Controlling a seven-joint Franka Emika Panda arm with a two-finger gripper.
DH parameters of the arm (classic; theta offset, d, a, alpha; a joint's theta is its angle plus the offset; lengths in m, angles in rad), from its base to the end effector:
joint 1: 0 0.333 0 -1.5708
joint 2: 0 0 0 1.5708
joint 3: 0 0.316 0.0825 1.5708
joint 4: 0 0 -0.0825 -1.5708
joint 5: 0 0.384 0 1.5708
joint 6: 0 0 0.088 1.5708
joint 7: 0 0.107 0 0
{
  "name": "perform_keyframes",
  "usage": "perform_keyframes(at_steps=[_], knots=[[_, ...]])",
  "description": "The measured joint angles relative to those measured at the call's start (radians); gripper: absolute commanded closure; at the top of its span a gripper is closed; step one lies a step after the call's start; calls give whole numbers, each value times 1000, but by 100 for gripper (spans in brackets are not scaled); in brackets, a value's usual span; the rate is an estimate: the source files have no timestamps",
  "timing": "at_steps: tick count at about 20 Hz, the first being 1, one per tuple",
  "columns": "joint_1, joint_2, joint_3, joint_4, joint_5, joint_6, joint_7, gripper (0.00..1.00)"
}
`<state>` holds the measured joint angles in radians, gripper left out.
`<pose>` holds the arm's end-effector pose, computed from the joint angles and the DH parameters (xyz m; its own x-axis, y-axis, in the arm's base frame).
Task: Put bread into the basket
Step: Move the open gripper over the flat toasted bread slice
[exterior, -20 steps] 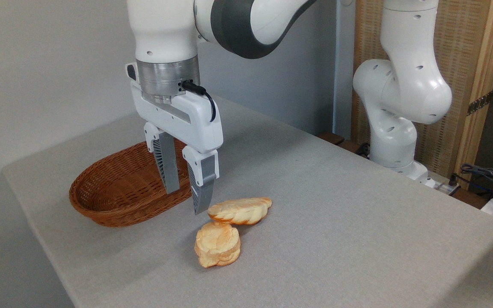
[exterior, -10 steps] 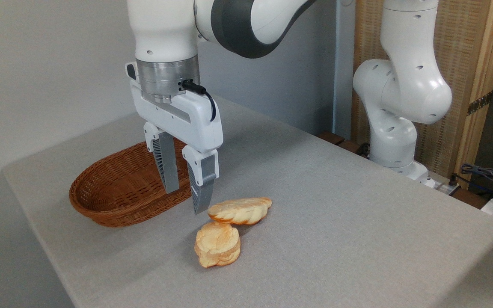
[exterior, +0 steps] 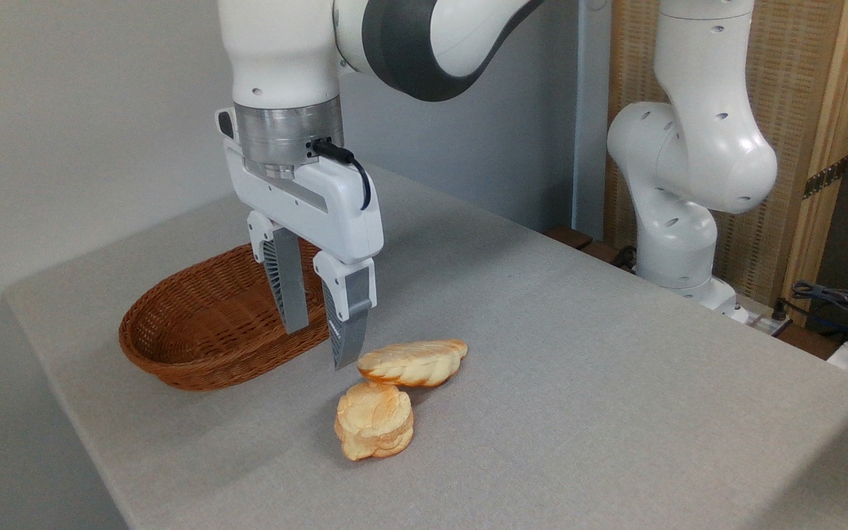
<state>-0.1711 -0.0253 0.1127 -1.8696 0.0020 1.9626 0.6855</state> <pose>0.5656 -0.0324 0.5307 0.7301 -0.6772 0.0918 -0.6732 -0.7358 -0.0739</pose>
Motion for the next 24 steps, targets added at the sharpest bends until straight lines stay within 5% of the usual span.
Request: perform_keyframes(at_steps=[6, 24], knots=[[-11, 3, -1, -13, 0, -108, 0, 0], [-35, -44, -3, -136, 0, -77, 0, 0]])
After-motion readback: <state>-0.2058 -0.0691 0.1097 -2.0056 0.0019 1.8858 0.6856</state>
